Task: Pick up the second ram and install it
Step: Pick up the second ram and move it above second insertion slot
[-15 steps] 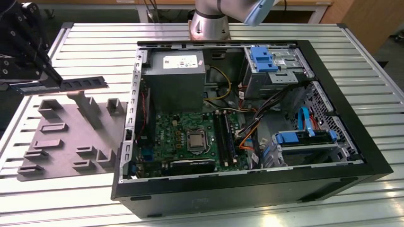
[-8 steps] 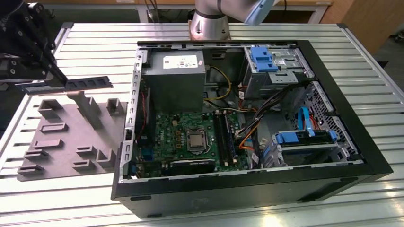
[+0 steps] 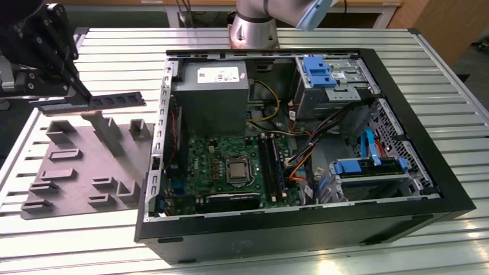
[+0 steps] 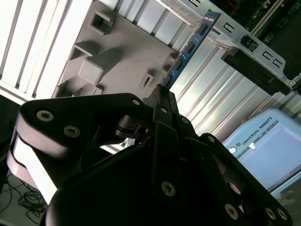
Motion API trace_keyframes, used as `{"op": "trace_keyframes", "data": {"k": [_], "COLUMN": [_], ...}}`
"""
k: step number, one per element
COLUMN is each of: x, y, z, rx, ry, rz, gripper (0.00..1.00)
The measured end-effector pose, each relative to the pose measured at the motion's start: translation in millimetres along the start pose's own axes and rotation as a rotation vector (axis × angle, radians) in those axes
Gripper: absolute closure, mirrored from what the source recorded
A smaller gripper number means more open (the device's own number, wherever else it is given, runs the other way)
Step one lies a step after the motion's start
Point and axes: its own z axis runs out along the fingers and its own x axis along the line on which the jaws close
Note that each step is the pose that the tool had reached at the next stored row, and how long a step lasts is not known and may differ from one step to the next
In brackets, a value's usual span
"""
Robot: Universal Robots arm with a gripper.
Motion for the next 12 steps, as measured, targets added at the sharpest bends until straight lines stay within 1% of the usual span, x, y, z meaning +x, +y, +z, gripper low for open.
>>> {"op": "trace_keyframes", "data": {"k": [12], "x": [0.6], "y": [-15.6], "z": [0.6], "rx": [0.0], "ry": [-0.0001], "rz": [0.0], "gripper": [0.88]}}
